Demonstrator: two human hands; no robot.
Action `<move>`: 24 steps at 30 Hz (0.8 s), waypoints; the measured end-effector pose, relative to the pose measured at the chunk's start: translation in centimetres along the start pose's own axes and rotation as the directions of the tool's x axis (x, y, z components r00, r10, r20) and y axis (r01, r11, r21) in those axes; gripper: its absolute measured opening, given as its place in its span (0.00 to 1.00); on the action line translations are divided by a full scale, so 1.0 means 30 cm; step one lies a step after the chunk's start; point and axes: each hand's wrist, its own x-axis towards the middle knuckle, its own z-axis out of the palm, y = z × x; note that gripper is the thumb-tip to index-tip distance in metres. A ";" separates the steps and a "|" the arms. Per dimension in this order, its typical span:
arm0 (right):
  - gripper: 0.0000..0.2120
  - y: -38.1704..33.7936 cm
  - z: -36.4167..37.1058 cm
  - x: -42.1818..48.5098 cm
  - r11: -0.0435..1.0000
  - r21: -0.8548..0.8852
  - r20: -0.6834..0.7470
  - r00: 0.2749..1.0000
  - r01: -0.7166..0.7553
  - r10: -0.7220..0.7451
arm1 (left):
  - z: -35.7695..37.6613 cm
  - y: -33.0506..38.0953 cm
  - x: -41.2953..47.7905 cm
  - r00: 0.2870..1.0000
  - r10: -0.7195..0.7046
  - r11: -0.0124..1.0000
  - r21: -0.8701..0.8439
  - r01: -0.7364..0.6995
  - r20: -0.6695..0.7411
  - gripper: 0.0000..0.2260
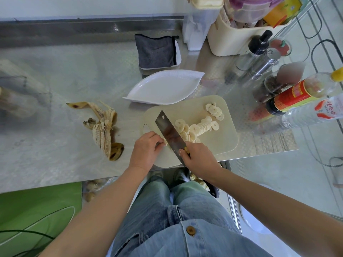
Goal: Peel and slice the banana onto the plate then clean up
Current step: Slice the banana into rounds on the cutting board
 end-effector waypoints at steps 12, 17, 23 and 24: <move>0.18 -0.037 0.032 0.037 0.998 0.035 0.001 0.999 -0.049 0.049 | -0.001 -0.006 0.004 1.000 0.008 1.000 -0.008 -0.008 -0.005 0.03; 0.14 -0.014 -0.001 0.016 0.998 0.059 -0.040 0.999 -0.027 0.029 | 0.003 -0.010 0.002 1.000 -0.003 1.000 -0.018 0.003 -0.006 0.03; 0.14 -0.009 0.008 0.007 0.999 0.049 -0.021 1.000 -0.013 0.014 | 0.003 -0.014 0.003 1.000 0.003 1.000 -0.013 -0.003 0.002 0.03; 0.14 -0.010 0.009 0.008 0.999 0.047 -0.018 1.000 -0.015 0.016 | 0.003 -0.014 0.003 1.000 0.003 1.000 -0.011 -0.003 0.002 0.03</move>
